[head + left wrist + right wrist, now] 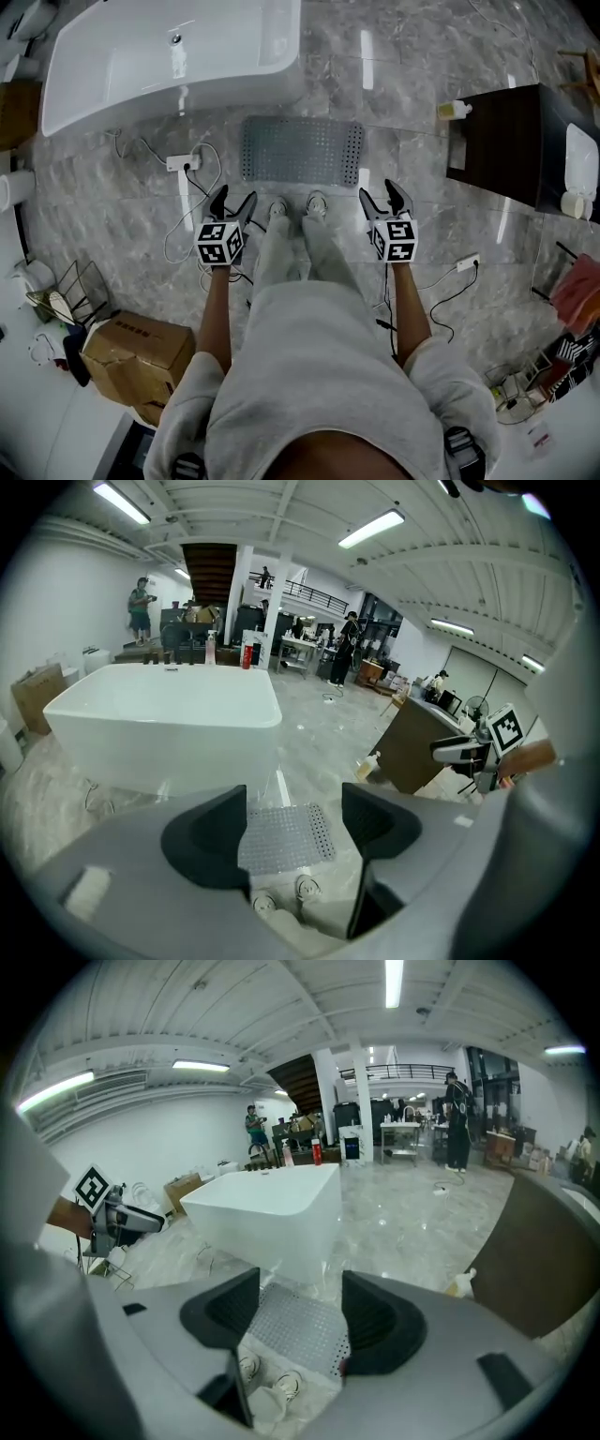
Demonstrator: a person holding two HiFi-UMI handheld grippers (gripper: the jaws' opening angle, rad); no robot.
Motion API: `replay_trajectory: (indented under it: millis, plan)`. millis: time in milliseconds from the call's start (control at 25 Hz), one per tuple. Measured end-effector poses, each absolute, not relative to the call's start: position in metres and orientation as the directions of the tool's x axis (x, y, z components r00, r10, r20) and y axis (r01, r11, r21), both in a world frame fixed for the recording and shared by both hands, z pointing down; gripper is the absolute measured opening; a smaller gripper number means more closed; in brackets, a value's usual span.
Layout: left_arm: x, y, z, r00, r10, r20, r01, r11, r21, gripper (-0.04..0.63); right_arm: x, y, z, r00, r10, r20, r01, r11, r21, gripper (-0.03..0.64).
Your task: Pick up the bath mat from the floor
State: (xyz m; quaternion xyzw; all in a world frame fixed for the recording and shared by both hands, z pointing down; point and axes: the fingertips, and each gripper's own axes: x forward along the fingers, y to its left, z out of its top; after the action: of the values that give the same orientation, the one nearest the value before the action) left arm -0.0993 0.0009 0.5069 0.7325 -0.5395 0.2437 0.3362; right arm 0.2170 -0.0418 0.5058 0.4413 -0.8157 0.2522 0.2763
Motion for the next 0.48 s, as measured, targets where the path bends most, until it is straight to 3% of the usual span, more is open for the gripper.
replay_trajectory:
  millis: [480]
  plan:
    - [-0.095,-0.011,0.568,0.383,-0.569,0.728,-0.922,-0.277,0.27,0.325,0.204,-0.042,0.558,-0.413,-0.574,0.707,-0.883,0.442,-0.157,0.268]
